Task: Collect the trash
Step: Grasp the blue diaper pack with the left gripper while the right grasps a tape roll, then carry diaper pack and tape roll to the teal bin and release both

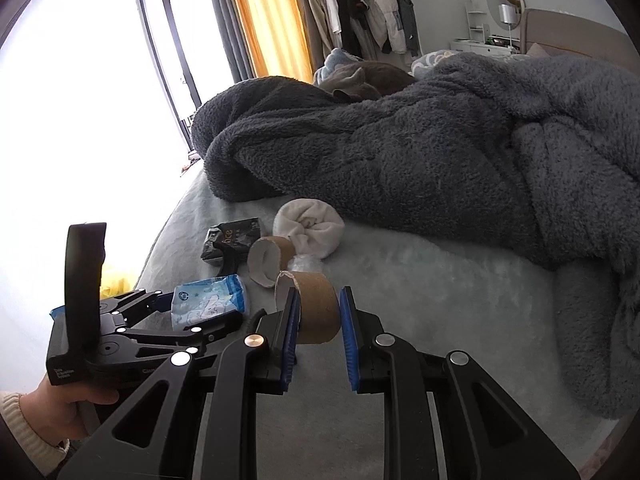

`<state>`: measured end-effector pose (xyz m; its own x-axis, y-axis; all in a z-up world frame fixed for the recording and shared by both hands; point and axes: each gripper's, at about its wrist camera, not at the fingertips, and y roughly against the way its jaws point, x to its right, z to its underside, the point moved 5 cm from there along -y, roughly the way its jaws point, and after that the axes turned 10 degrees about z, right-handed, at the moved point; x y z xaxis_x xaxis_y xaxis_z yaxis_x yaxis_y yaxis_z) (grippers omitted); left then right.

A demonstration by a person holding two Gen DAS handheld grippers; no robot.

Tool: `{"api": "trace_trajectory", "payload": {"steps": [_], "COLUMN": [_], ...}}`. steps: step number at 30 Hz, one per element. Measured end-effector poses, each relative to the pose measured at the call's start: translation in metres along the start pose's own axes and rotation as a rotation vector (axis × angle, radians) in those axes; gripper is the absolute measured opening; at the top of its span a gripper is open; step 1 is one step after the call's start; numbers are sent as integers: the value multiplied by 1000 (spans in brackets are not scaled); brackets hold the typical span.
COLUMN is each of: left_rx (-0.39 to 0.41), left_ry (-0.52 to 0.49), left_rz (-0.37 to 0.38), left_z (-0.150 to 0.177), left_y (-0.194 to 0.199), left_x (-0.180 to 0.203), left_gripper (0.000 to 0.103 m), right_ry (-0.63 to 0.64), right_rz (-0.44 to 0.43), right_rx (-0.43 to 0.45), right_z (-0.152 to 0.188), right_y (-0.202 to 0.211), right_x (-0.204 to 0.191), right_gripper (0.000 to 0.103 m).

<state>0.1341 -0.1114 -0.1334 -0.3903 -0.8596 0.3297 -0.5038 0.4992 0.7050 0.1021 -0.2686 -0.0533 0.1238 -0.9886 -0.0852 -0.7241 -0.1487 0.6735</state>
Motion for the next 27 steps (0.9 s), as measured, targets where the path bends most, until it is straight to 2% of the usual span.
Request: {"api": "trace_trajectory", "payload": {"steps": [10, 15, 23, 27], "left_rx": [6, 21, 14, 16], "left_ry": [-61, -76, -92, -68], "left_rz": [31, 28, -28, -54], "left_z": [5, 6, 20, 28], "left_y": [36, 59, 90, 106], "left_x": [-12, -26, -60, -83], "left_gripper": [65, 64, 64, 64], "right_ry": [-2, 15, 39, 78], "right_rz": [-32, -51, -103, -132], "right_rx": [11, 15, 33, 46], "right_z": [-13, -21, -34, -39], "right_y": [-6, -9, -14, -15], "right_x": [-36, -63, -118, -153], "right_gripper": [21, 21, 21, 21]}}
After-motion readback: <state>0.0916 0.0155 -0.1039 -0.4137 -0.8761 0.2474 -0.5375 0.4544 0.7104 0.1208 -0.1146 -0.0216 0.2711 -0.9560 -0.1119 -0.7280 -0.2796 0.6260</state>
